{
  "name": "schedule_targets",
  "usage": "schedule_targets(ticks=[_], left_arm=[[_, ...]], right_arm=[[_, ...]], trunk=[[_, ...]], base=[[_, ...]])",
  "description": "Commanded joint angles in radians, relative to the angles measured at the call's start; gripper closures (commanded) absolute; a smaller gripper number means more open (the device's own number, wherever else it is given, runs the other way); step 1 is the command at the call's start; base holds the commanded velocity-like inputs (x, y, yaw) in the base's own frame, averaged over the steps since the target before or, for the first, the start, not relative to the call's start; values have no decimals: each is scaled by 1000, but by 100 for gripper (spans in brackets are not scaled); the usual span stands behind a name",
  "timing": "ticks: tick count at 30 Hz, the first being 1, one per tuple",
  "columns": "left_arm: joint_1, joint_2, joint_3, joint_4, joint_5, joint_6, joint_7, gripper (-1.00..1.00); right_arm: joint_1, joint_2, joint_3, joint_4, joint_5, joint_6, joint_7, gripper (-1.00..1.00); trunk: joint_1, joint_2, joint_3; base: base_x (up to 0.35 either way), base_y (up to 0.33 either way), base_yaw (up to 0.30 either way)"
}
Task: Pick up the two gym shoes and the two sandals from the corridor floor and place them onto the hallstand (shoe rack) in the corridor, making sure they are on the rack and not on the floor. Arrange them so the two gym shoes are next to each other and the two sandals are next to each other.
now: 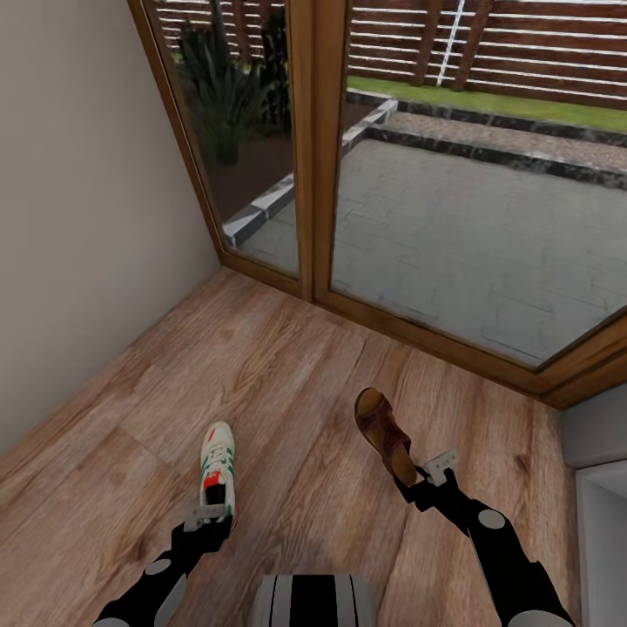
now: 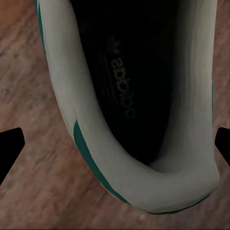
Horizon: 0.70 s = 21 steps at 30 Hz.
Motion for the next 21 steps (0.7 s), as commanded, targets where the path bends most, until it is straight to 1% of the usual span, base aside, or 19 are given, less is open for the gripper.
schedule_targets(ticks=[1,8,14,21], left_arm=[[-1,-1,8,1,-6,-3,-7,-100],[1,0,8,1,-6,-4,-7,-100],[1,-1,7,1,-6,-3,-7,-100],[1,0,7,1,-6,-4,-7,-100]], right_arm=[[-1,1,-6,0,7,-5,7,100],[-1,1,-6,0,7,-5,7,100],[-1,1,-6,0,7,-5,7,100],[-1,1,-6,0,7,-5,7,100]], trunk=[[0,0,-1],[0,0,-1],[3,-2,-24],[3,-2,-24]], base=[[0,0,-15],[0,0,-5],[0,0,0],[0,0,0]])
